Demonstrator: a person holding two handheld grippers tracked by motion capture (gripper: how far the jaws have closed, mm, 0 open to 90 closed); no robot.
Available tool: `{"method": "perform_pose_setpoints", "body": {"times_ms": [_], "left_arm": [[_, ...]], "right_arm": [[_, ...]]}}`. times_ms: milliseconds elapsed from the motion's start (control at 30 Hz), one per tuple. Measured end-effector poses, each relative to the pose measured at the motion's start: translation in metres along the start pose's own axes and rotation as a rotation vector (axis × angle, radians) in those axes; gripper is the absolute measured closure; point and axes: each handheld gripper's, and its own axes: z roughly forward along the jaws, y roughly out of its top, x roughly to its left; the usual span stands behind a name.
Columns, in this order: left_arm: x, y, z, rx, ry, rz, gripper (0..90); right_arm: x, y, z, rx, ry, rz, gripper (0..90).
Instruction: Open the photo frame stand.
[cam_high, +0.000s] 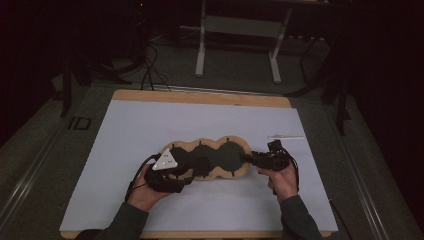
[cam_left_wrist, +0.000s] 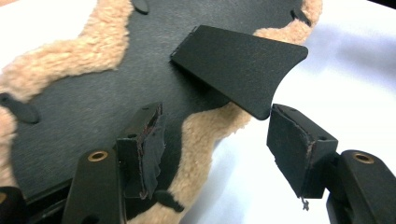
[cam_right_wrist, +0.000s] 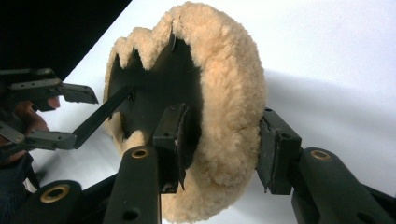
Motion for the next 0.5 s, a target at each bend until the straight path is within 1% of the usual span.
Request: {"method": "perform_pose_setpoints", "body": {"times_ms": [133,167,233,300,400,433,500], "left_arm": [[0.006,-0.003,-0.010,-0.016,0.013,-0.025,37.3],[0.010,-0.004,-0.012,-0.020,0.014,-0.041,37.5],[0.017,-0.006,-0.015,-0.029,0.001,-0.071,39.8],[0.022,-0.008,-0.018,-0.037,0.001,-0.100,40.9],[0.029,-0.010,-0.021,-0.030,0.015,-0.135,42.8],[0.032,-0.011,-0.022,-0.030,0.026,-0.149,43.0],[0.037,-0.013,-0.025,-0.034,0.035,-0.172,42.9]], "right_arm": [[0.000,0.000,0.000,0.002,-0.002,-0.015,57.6],[0.001,0.000,-0.001,0.002,-0.002,-0.017,57.7],[0.001,0.000,-0.001,0.003,0.000,-0.019,57.8],[0.002,0.000,-0.001,0.005,-0.002,-0.027,57.8],[0.003,0.001,-0.002,0.006,-0.006,-0.042,57.8],[0.004,0.001,-0.002,0.008,-0.006,-0.043,57.8],[0.004,0.001,-0.002,0.009,-0.005,-0.047,57.9]]}}
